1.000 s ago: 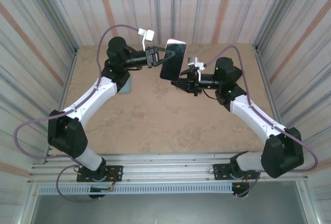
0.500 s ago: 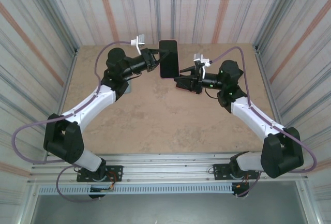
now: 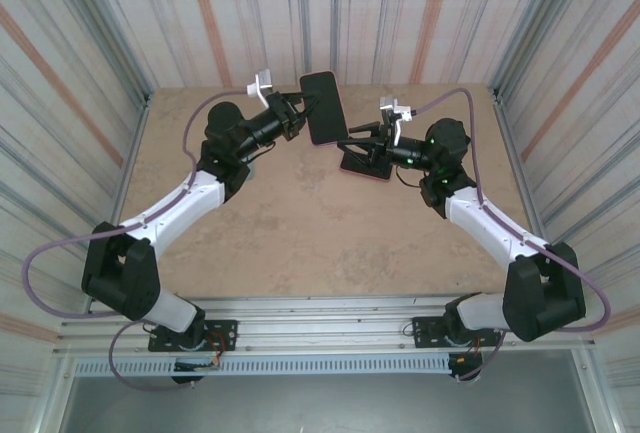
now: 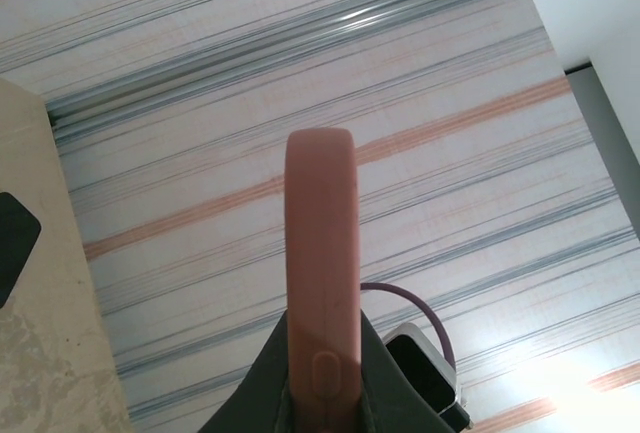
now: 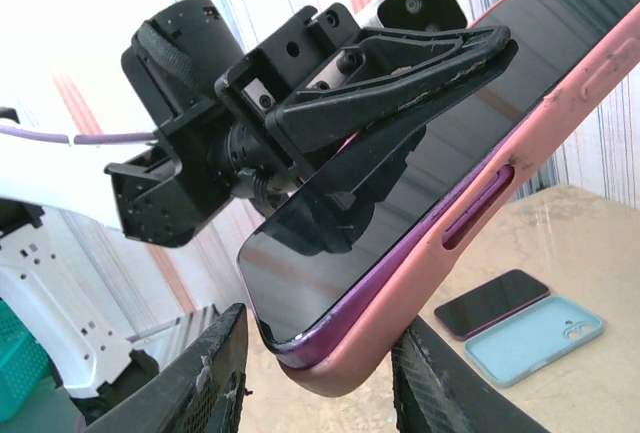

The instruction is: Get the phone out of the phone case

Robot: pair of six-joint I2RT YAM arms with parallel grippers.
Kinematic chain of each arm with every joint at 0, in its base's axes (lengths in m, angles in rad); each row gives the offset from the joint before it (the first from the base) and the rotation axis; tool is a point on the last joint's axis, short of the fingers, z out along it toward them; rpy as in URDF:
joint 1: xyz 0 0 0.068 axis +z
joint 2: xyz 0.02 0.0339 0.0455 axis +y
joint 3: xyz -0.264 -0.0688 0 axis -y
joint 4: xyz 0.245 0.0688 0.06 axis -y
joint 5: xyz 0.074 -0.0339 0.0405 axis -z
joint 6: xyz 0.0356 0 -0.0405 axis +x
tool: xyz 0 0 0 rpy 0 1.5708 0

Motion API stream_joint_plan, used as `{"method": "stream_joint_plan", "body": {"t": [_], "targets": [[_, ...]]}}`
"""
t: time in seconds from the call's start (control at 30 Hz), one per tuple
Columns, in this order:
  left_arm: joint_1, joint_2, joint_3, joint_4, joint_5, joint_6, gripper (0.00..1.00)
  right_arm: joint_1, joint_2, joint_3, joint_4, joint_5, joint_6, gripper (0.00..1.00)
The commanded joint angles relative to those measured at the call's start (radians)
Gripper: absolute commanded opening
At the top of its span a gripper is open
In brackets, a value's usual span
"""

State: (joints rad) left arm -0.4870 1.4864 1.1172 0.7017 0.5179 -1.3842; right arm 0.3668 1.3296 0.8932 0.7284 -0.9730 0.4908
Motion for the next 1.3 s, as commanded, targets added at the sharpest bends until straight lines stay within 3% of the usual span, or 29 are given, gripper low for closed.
{"method": "stream_joint_plan", "body": {"t": [0.0, 0.67, 1.13, 1.27], "targets": [[-0.008, -0.032, -0.003, 0.102, -0.039, -0.053, 0.0, -0.002, 0.011, 0.005, 0.058, -0.004, 0.034, 0.4], [-0.035, -0.045, -0.017, 0.134, -0.054, -0.11, 0.0, -0.013, 0.066, 0.026, 0.089, 0.032, 0.098, 0.4], [-0.049, -0.033, 0.006, 0.149, -0.01, -0.098, 0.0, -0.033, 0.156, 0.069, 0.162, 0.06, 0.357, 0.37], [-0.05, -0.048, -0.006, 0.097, -0.042, -0.049, 0.0, -0.022, 0.172, 0.06, 0.249, 0.094, 0.48, 0.35]]}}
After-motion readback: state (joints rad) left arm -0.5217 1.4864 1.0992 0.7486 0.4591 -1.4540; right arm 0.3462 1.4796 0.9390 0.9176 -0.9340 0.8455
